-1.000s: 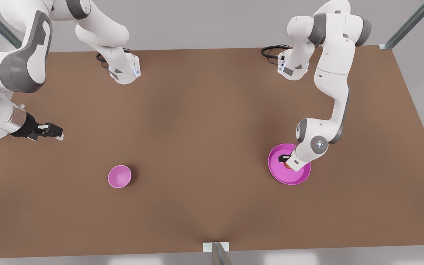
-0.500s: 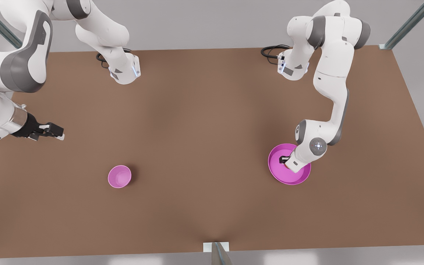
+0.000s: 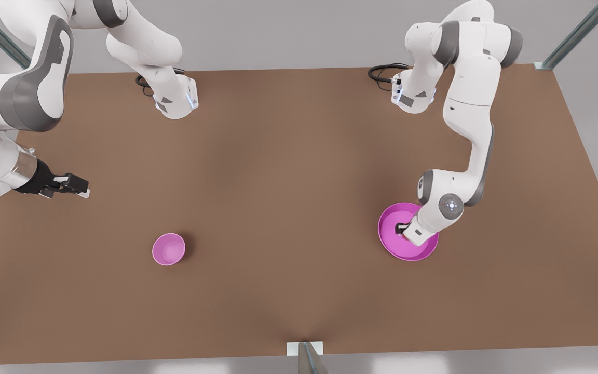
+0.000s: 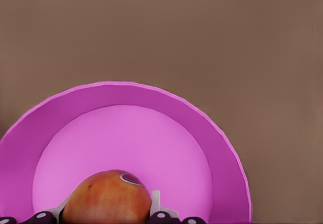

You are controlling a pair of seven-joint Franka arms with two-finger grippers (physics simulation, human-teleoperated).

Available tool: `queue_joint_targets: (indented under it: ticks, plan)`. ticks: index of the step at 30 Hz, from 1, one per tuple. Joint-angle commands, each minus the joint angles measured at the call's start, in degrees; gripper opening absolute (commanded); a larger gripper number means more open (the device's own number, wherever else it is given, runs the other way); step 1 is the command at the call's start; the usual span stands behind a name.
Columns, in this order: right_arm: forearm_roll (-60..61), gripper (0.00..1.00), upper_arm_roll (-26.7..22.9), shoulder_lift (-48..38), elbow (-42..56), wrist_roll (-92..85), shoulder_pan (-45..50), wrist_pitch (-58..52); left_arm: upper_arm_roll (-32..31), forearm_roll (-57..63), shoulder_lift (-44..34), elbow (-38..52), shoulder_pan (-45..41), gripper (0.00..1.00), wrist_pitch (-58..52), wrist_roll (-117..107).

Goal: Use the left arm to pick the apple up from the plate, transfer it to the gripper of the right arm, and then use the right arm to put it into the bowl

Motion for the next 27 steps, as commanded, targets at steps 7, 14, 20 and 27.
queue_joint_targets:
  ticks: [7, 14, 20, 27]
  plan:
    - [0.04, 1.0, 0.2, 0.98, 0.2, 0.68, 0.36, 0.68, -6.56, -29.89, -1.11, 20.67, 2.95, 0.71, -20.52, 31.57]
    - [17.15, 1.0, 0.29, 3.17, 0.29, 0.51, 0.53, 1.38, -23.26, -43.62, 4.15, 25.33, 1.29, 0.71, -6.21, 71.87]
    - [54.25, 1.0, 0.11, 14.15, 0.2, -7.48, -1.49, 6.66, -24.67, -70.53, 18.57, 37.19, -5.65, 0.71, -4.19, 114.52]
    - [76.85, 1.0, 2.66, 25.41, -4.02, -36.4, 4.75, 12.19, -24.75, -70.62, 25.69, 47.74, -11.72, 0.7, 1.18, 119.79]
